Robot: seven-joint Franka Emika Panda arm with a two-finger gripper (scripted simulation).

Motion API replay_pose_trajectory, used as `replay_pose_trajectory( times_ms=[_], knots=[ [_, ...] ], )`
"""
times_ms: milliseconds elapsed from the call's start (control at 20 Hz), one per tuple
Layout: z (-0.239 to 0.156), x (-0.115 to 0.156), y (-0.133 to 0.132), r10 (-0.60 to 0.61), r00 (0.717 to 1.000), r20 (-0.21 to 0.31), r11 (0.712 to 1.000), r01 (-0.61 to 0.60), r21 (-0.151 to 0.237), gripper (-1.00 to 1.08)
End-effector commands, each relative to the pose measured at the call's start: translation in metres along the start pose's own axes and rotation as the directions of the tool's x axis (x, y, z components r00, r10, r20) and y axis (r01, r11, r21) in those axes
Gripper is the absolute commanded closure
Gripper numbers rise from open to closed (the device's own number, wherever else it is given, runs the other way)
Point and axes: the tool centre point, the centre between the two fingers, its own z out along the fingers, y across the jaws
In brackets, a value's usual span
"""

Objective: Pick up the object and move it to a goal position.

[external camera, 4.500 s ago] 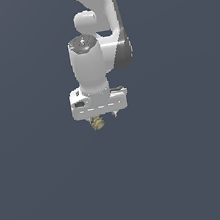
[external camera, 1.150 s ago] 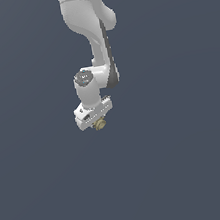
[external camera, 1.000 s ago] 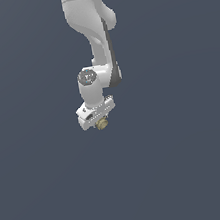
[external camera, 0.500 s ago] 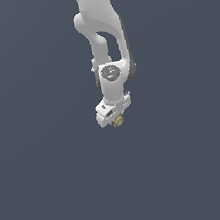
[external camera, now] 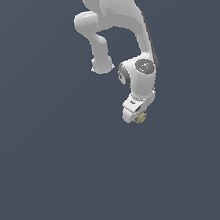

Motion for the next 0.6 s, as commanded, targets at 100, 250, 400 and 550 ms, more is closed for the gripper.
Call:
replay_pose_trajectory(
  times_ms=[100, 250, 400, 550],
  knots=[
    [-0.002, 0.025, -0.029, 0.002, 1.000, 0.000, 1.000, -0.002, 0.000, 1.08],
    [-0.003, 0.036, -0.041, 0.002, 1.000, 0.000, 1.000, -0.002, 0.000, 1.08],
    [-0.004, 0.043, -0.048, 0.002, 1.000, 0.000, 1.000, -0.002, 0.000, 1.08],
    [-0.004, 0.045, -0.050, 0.002, 1.000, 0.000, 1.000, -0.002, 0.000, 1.08]
  ],
)
